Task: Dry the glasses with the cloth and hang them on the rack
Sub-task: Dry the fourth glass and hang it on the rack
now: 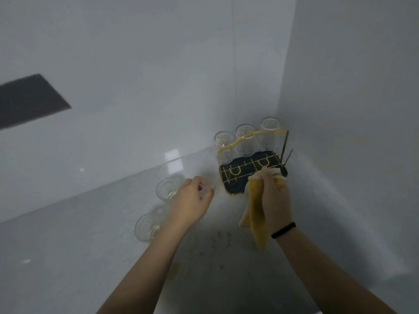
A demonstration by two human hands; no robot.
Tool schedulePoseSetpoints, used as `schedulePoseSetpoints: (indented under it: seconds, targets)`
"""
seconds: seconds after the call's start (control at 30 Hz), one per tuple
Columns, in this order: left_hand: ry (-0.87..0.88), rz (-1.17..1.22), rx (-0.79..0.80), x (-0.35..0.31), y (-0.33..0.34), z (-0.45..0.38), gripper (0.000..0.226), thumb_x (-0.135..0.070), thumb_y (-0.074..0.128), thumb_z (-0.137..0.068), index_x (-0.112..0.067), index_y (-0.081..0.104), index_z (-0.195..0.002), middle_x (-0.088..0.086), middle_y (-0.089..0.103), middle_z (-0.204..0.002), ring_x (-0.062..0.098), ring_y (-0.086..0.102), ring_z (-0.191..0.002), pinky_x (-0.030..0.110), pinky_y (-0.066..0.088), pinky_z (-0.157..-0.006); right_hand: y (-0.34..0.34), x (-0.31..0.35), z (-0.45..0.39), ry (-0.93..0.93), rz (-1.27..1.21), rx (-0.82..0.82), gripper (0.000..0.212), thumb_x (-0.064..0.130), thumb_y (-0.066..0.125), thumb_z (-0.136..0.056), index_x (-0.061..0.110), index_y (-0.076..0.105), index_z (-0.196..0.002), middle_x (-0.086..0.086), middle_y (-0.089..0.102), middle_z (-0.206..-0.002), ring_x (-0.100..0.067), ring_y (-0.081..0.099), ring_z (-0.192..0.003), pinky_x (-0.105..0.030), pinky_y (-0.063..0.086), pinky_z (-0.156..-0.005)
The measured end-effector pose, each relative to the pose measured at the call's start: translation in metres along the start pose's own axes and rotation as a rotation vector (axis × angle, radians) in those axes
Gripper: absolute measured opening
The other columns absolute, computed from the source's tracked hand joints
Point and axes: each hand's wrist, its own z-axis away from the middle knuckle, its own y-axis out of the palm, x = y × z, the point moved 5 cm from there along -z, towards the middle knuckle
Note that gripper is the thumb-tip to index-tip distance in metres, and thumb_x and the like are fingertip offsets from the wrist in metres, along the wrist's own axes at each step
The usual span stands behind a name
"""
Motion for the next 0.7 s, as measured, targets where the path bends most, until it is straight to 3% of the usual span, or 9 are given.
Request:
schedulePoseSetpoints:
  seconds: [0.07, 0.17, 0.23, 0.33, 0.43, 0.53, 0.63, 0.7]
  targets:
    - [0.0, -0.021, 0.01, 0.02, 0.001, 0.022, 0.035, -0.043, 0.054, -0.094, -0.017, 0.062, -0.116, 0.003, 0.06, -0.111, 0.018, 0.057, -0.103, 0.023, 0.037, -0.079, 0.007, -0.009, 0.016, 0.027, 0.026, 0.003, 0.04, 0.044, 0.041, -0.093, 0.016, 0.051, -0.067, 0.001, 0.046, -0.053, -0.011, 0.049, -0.05, -0.023, 0.042, -0.053]
    - [-0.016, -0.077, 0.048, 0.054, 0.002, 0.057, 0.04, -0.052, 0.049, -0.093, -0.026, 0.059, -0.122, -0.003, 0.054, -0.128, 0.016, 0.041, -0.126, 0.021, 0.015, -0.088, 0.021, -0.022, 0.05, 0.046, 0.085, 0.005, 0.044, 0.047, 0.039, -0.092, 0.02, 0.041, -0.057, 0.007, 0.035, -0.044, -0.005, 0.04, -0.04, -0.013, 0.037, -0.043]
    - [-0.001, -0.115, 0.114, 0.073, 0.006, 0.076, 0.049, -0.058, 0.047, -0.091, -0.03, 0.053, -0.131, -0.005, 0.046, -0.141, 0.014, 0.03, -0.135, 0.022, 0.008, -0.092, 0.028, -0.03, 0.067, 0.052, 0.1, 0.012, 0.046, 0.048, 0.039, -0.092, 0.02, 0.037, -0.056, 0.004, 0.032, -0.046, -0.009, 0.038, -0.043, -0.016, 0.036, -0.046]
    - [-0.003, -0.156, 0.249, 0.095, 0.016, 0.097, 0.071, -0.068, 0.053, -0.082, -0.032, 0.041, -0.142, -0.005, 0.029, -0.153, 0.014, 0.017, -0.143, 0.034, 0.006, -0.109, 0.037, -0.035, 0.083, 0.06, 0.11, 0.02, 0.046, 0.048, 0.038, -0.092, 0.019, 0.037, -0.056, 0.002, 0.033, -0.048, -0.013, 0.038, -0.046, -0.022, 0.037, -0.05]
    - [-0.034, -0.263, 0.385, 0.115, 0.025, 0.119, 0.1, -0.072, 0.064, -0.069, -0.034, 0.021, -0.15, -0.001, 0.013, -0.159, 0.021, 0.005, -0.147, 0.047, 0.002, -0.116, 0.047, -0.037, 0.097, 0.038, 0.116, 0.01, 0.045, 0.047, 0.038, -0.093, 0.018, 0.04, -0.058, 0.002, 0.036, -0.049, -0.011, 0.04, -0.048, -0.019, 0.036, -0.05]
    - [-0.07, -0.335, 0.485, 0.128, 0.036, 0.13, 0.11, -0.061, 0.076, -0.065, -0.034, 0.014, -0.152, 0.004, 0.009, -0.158, 0.026, 0.008, -0.146, 0.05, 0.014, -0.116, 0.052, -0.04, 0.102, 0.042, 0.125, 0.012, 0.045, 0.047, 0.038, -0.092, 0.016, 0.042, -0.06, 0.0, 0.039, -0.052, -0.011, 0.041, -0.049, -0.019, 0.035, -0.049]
    - [-0.077, -0.327, 0.471, 0.135, 0.037, 0.132, 0.097, -0.041, 0.08, -0.073, -0.036, 0.021, -0.15, 0.009, 0.024, -0.148, 0.027, 0.024, -0.136, 0.042, 0.037, -0.109, 0.056, -0.041, 0.105, 0.051, 0.138, 0.024, 0.045, 0.048, 0.036, -0.092, 0.015, 0.045, -0.062, -0.002, 0.042, -0.055, -0.013, 0.044, -0.053, -0.02, 0.038, -0.052]
    - [-0.061, -0.303, 0.455, 0.137, 0.035, 0.13, 0.092, -0.036, 0.079, -0.075, -0.037, 0.023, -0.148, 0.009, 0.03, -0.141, 0.026, 0.03, -0.13, 0.04, 0.041, -0.105, 0.059, -0.041, 0.107, 0.065, 0.148, 0.037, 0.044, 0.049, 0.035, -0.092, 0.016, 0.047, -0.065, -0.001, 0.046, -0.058, -0.013, 0.047, -0.057, -0.019, 0.037, -0.053]
